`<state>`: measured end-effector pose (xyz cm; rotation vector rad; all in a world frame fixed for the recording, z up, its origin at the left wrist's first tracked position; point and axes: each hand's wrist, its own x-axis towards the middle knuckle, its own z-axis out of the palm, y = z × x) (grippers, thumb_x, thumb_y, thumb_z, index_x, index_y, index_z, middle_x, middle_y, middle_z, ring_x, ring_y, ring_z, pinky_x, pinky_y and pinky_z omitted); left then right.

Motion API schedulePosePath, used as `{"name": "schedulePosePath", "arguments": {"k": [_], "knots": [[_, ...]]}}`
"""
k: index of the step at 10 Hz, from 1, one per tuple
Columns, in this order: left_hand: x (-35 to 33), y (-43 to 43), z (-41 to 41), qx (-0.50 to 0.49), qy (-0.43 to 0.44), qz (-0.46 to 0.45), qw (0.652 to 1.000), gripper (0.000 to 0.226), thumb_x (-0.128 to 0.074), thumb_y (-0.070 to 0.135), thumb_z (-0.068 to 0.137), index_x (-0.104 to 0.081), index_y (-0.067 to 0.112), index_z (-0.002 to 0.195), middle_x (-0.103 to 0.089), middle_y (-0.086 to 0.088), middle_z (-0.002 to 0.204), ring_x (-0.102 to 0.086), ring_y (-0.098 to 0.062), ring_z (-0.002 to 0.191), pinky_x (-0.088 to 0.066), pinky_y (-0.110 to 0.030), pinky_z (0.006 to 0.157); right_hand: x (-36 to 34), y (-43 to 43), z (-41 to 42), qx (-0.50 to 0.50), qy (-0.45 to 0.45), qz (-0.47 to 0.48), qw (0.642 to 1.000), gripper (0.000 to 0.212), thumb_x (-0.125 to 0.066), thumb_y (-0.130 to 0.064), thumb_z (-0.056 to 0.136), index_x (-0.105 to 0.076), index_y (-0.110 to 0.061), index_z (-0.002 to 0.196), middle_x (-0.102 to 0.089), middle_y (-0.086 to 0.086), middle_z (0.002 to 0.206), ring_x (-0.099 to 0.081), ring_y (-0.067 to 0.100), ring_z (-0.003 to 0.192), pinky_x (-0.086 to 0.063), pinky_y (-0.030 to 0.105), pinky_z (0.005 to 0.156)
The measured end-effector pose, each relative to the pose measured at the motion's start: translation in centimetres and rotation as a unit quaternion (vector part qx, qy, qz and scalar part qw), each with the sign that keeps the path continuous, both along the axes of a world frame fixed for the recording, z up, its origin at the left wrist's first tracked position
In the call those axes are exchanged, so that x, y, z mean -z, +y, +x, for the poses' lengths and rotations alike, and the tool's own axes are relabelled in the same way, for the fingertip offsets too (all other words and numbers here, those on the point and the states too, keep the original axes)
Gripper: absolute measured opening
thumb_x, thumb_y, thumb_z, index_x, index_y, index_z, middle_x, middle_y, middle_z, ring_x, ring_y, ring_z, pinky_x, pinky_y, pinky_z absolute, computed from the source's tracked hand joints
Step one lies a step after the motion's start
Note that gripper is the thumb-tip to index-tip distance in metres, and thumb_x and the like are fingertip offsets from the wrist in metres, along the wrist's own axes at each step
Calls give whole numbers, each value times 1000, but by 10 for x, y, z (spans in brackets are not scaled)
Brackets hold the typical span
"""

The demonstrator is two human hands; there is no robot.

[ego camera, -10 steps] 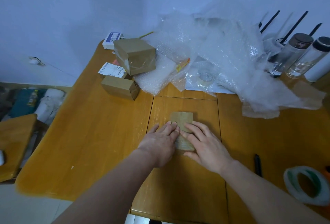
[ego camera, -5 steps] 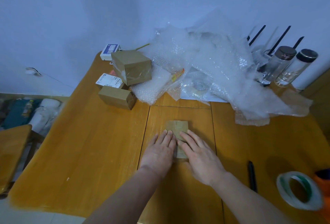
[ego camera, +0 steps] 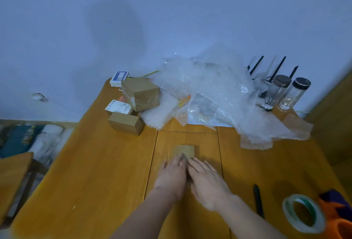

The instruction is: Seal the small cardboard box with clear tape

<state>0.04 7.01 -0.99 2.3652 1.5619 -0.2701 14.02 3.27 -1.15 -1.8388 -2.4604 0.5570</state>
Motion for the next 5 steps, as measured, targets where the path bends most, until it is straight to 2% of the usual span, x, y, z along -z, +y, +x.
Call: {"name": "schedulePosePath", "arguments": {"k": [1, 2, 3, 4, 5], "knots": [[-11, -5, 1, -5, -11, 11, 1000, 67, -53, 22, 101, -25, 18, 161, -25, -1, 169, -29, -19, 154, -17, -44, 129, -9, -3, 0, 1, 15, 7, 1000, 59, -43, -26, 102, -26, -20, 157, -23, -2, 167, -14, 16, 154, -8, 39, 127], [-25, -14, 1, -14, -4, 24, 1000, 48, -53, 21, 100, -46, 21, 148, -57, -3, 147, -57, -23, 132, -39, -40, 117, -20, -8, 1, 4, 22, 25, 999, 44, -45, -24, 100, -48, -20, 143, -48, -1, 151, -36, 19, 144, -19, 39, 125], [-43, -23, -1, -40, -21, 12, 999, 35, -51, 19, 99, -58, 25, 133, -71, -4, 122, -71, -27, 105, -56, -40, 86, -37, -15, 1, 10, 9, 33, 999, 28, -45, -27, 99, -57, -22, 123, -61, -2, 127, -52, 21, 123, -36, 39, 112], [-67, -24, 0, -44, -12, 11, 999, 24, -46, 19, 99, -64, 20, 115, -75, -7, 112, -73, -31, 99, -57, -38, 77, -61, -18, 1, 20, -8, 35, 999, 20, -40, -29, 98, -57, -23, 107, -66, -2, 114, -56, 23, 111, -41, 40, 99], [-93, -33, 3, -41, -26, 29, 998, 23, -44, 22, 100, -64, 19, 111, -76, -8, 111, -72, -33, 100, -55, -38, 77, -82, -23, 2, 29, 9, 51, 998, 23, -37, -33, 98, -57, -24, 103, -67, -3, 111, -57, 22, 108, -40, 38, 95]]}}
